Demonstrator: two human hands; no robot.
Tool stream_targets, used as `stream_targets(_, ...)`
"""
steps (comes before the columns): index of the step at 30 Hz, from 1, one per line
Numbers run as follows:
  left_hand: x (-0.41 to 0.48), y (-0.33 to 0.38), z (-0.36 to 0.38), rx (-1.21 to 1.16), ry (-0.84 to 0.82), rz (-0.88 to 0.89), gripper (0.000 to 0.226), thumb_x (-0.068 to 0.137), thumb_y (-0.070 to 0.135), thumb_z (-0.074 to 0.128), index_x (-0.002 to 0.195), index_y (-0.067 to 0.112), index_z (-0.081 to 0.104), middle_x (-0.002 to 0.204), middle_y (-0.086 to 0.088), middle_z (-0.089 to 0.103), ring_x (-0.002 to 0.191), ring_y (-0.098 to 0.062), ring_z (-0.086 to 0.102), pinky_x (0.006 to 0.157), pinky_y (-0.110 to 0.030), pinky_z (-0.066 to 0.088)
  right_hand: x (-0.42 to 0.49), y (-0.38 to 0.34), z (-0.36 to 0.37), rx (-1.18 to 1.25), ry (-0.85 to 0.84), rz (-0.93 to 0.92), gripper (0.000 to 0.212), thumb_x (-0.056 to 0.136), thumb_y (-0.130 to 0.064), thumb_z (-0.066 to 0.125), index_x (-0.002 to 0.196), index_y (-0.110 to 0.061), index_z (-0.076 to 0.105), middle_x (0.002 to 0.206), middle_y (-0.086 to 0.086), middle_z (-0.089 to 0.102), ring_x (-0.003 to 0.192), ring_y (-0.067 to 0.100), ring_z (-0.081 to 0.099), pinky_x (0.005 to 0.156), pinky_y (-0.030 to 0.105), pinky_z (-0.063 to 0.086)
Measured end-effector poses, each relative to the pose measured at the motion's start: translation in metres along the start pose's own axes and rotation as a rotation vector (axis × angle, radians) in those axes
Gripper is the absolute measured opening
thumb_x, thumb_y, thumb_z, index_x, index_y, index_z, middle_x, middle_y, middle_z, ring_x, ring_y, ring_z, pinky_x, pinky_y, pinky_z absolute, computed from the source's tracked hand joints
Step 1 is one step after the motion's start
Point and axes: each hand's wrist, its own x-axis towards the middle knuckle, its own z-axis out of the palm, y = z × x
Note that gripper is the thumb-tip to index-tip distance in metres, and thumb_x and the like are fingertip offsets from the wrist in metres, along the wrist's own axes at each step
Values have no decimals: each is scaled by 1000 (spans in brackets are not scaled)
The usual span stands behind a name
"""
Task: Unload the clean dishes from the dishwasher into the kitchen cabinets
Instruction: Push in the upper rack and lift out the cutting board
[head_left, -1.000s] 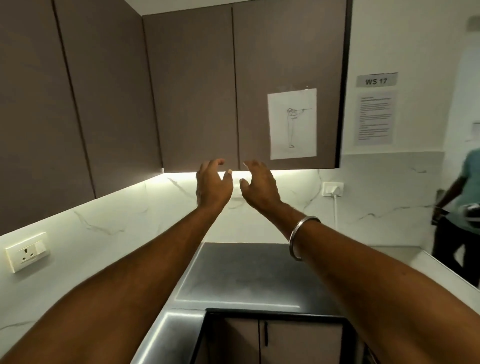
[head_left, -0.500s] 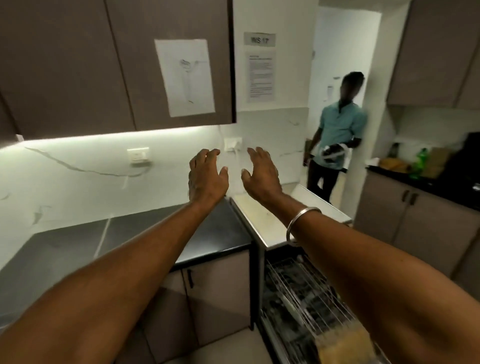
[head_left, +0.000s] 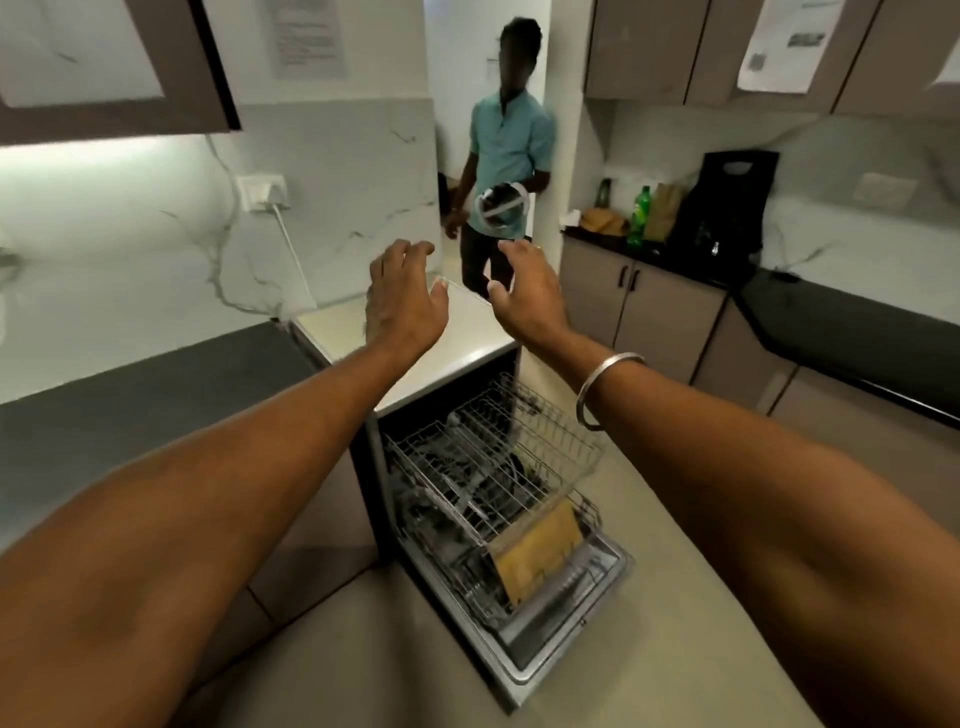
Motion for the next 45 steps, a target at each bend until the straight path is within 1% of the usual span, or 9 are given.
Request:
stream_targets(7,-15,38,95,-47,-118,-7,50,97,31,64,143,21,47,146,-4,45,137,-25,39,106,-46,46,-8,96,-3,-9,-19,58,57,92,-21,60,147,-15,45,152,5,44,143,22,36,117,45,34)
stream_targets(11,-30,41,144,-47,-188,-15,52,98,32,62,145,20,44,147,-5,43,136,-24,38,106,-43,47,-19,145,13,-11,-62,126,56,92,-21,61,146,-18,45,150,2,45,141,20,37,116,49,36)
stream_targets(13,-37,41,167,-50,-224,-31,52,99,33,62,146,20,44,148,-5,42,136,-23,38,108,-42,46,-26,166,23,5,-78,163,55,92,-22,61,145,-21,45,148,-1,45,139,18,39,114,51,38)
stream_targets(18,-41,31,228,-54,-346,-90,55,99,36,61,149,23,41,153,-3,38,142,-22,33,114,-46,41,-34,213,53,12,-146,268,58,94,-25,60,149,-23,40,156,1,39,145,20,33,118,49,33)
stream_targets(21,-40,23,262,-77,-410,-162,55,100,36,61,149,25,40,153,-2,38,141,-22,35,111,-46,46,-37,236,70,32,-165,310,55,95,-24,62,146,-23,43,148,-2,45,136,17,42,112,44,41)
stream_targets(29,-32,3,324,-122,-496,-284,53,101,34,59,151,24,40,153,-2,38,139,-22,38,113,-44,43,-23,283,114,44,-259,377,53,95,-22,62,146,-22,45,146,-1,47,134,17,43,108,30,34)
stream_targets(38,-47,-6,381,-158,-496,-476,54,100,31,62,150,22,43,150,-2,45,135,-20,44,113,-45,44,-4,346,157,58,-412,447,57,90,-20,66,145,-21,51,147,2,51,137,21,45,116,43,37)
stream_targets(42,-63,3,414,-148,-478,-582,40,102,26,59,141,20,52,136,-4,54,121,-17,54,107,-38,48,-3,386,166,142,-510,461,46,89,-17,68,134,-18,60,127,4,63,114,21,60,102,39,50)
stream_targets(45,-73,16,441,-124,-426,-679,17,102,20,56,116,16,65,112,-5,63,99,-18,60,92,-43,56,-4,419,169,197,-602,466,41,87,-18,71,128,-17,66,106,1,69,93,17,64,89,38,57)
